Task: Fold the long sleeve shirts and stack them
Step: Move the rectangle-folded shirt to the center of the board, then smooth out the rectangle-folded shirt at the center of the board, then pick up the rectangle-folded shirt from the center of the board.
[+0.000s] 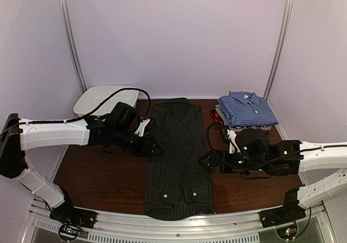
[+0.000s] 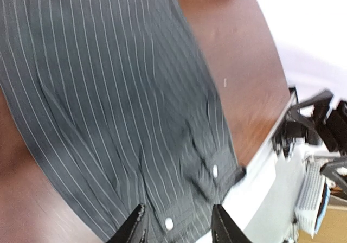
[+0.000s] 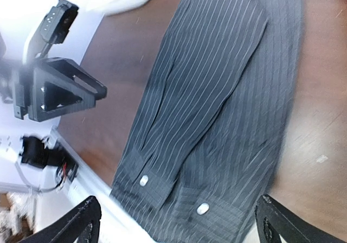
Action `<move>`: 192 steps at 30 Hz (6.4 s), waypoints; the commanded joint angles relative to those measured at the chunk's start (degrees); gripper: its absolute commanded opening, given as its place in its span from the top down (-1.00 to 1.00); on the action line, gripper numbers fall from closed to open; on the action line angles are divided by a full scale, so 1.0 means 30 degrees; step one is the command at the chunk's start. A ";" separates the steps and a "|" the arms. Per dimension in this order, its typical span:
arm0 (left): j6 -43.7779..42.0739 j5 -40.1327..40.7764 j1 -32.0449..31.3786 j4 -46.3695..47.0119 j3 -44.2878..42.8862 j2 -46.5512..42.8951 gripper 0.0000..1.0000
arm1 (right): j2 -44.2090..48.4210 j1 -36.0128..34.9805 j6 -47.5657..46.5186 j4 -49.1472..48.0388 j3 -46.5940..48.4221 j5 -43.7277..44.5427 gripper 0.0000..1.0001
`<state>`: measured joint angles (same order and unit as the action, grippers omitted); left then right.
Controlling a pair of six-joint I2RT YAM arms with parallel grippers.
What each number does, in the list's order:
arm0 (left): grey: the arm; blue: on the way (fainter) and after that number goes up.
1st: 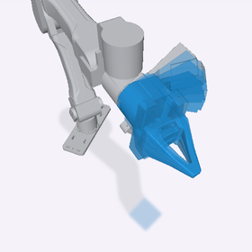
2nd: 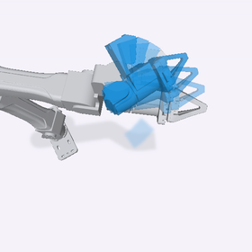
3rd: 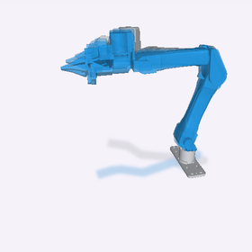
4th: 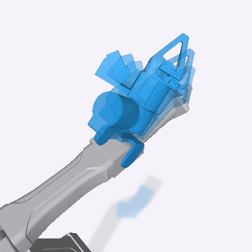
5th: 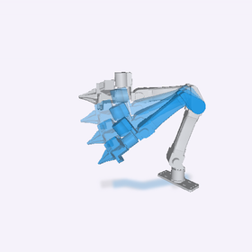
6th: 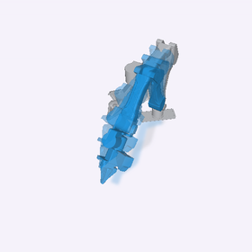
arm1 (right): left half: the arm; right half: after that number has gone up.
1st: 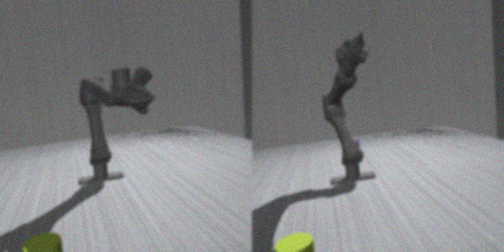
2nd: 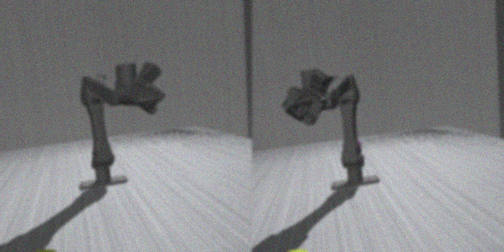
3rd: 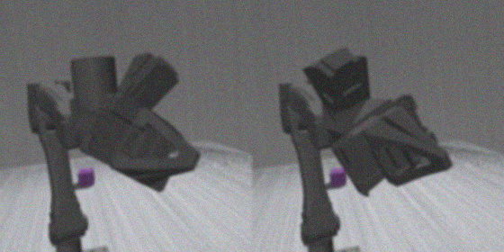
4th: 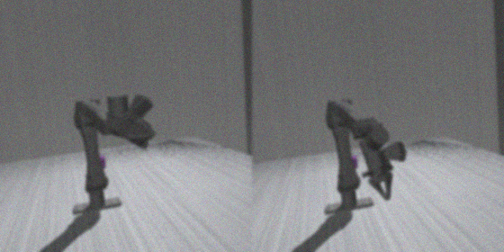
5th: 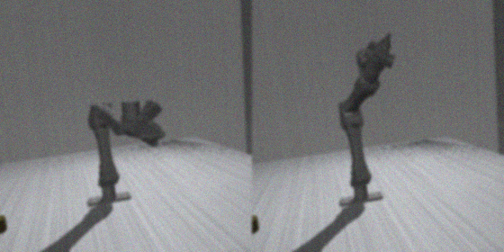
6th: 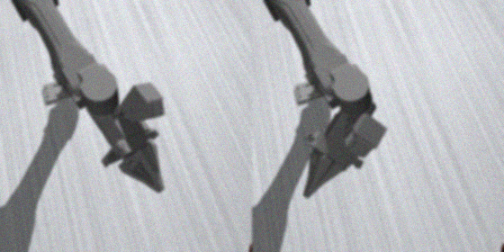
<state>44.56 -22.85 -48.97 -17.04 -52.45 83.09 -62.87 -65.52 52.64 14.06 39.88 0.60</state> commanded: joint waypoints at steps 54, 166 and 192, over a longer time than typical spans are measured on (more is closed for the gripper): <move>-0.5579 0.0105 0.6572 0.1503 -2.2445 1.8851 0.24 | 0.1368 0.2045 -0.2304 0.2991 0.3526 0.3012 -1.00; 0.8272 0.2011 -0.3913 0.7200 1.0717 -0.4174 -0.07 | -0.1324 -0.0485 0.5778 -0.9372 -0.9235 -0.6143 -0.25; 0.9365 -0.0095 -0.3905 0.8042 1.0292 0.0060 1.00 | -0.4169 0.0235 0.6281 -1.4272 -0.9944 -0.6951 0.20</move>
<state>73.08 -22.59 -60.49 10.70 -21.02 81.58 -73.34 -65.47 71.72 -26.61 10.52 -19.20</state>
